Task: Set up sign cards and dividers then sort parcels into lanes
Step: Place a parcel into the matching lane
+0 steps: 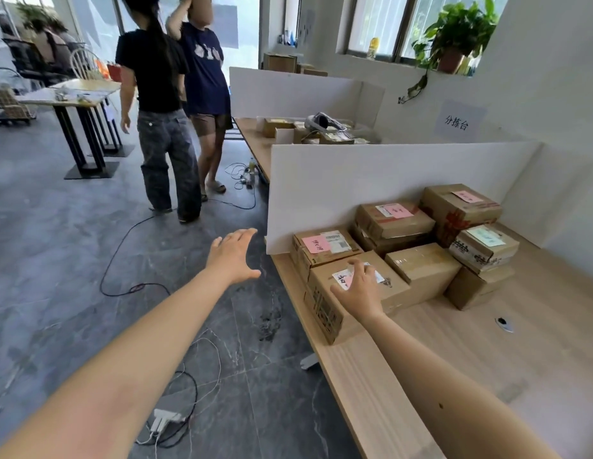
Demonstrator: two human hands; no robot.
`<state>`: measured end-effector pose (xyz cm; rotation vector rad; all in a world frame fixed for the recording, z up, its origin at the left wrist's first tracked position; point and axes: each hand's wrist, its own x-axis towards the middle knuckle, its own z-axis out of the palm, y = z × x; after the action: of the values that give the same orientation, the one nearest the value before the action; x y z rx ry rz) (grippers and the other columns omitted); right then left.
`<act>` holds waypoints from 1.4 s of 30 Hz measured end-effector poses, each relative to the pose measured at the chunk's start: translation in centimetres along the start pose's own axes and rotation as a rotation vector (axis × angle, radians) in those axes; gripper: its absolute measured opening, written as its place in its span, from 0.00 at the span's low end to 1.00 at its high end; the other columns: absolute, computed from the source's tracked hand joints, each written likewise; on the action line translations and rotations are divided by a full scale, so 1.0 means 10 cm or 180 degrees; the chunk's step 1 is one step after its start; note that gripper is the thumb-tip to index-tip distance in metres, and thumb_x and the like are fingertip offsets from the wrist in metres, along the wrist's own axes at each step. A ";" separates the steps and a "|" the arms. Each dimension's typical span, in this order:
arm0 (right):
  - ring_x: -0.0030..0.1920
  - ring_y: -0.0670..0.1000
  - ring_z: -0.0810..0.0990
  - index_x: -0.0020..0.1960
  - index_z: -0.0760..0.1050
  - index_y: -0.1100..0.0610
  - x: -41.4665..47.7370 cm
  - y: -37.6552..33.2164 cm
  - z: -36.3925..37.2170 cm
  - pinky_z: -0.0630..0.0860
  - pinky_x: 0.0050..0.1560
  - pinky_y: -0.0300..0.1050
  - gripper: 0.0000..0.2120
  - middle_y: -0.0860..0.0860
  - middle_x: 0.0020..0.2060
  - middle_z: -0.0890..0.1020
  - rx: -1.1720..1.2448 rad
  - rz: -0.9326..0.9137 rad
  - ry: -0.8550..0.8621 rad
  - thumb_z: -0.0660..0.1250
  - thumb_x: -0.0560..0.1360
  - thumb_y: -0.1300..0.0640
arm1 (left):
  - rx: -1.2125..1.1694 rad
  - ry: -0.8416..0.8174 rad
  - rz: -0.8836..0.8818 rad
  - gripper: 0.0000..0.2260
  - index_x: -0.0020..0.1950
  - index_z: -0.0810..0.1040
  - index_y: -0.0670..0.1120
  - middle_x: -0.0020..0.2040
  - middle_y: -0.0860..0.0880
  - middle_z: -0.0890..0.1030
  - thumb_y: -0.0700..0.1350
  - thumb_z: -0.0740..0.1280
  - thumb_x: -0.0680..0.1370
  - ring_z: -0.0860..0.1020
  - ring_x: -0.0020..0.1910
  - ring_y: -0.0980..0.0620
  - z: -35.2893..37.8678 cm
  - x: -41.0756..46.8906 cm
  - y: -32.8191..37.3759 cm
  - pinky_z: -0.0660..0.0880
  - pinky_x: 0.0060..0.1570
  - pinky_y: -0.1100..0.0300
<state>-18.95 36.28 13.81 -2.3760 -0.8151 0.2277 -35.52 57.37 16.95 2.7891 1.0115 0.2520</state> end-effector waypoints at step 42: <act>0.75 0.60 0.52 0.71 0.65 0.50 1.05 1.00 0.39 0.60 0.72 0.51 0.29 0.60 0.73 0.57 0.0760 0.2146 0.0618 0.68 0.71 0.55 | -0.0333 -0.2676 0.2526 0.57 0.76 0.43 0.62 0.78 0.53 0.50 0.59 0.79 0.59 0.51 0.76 0.49 1.53 2.15 1.05 0.55 0.73 0.45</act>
<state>-6.92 38.26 5.04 -2.3141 0.1211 0.3337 -9.54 61.80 6.51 2.5950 -0.2866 -0.7001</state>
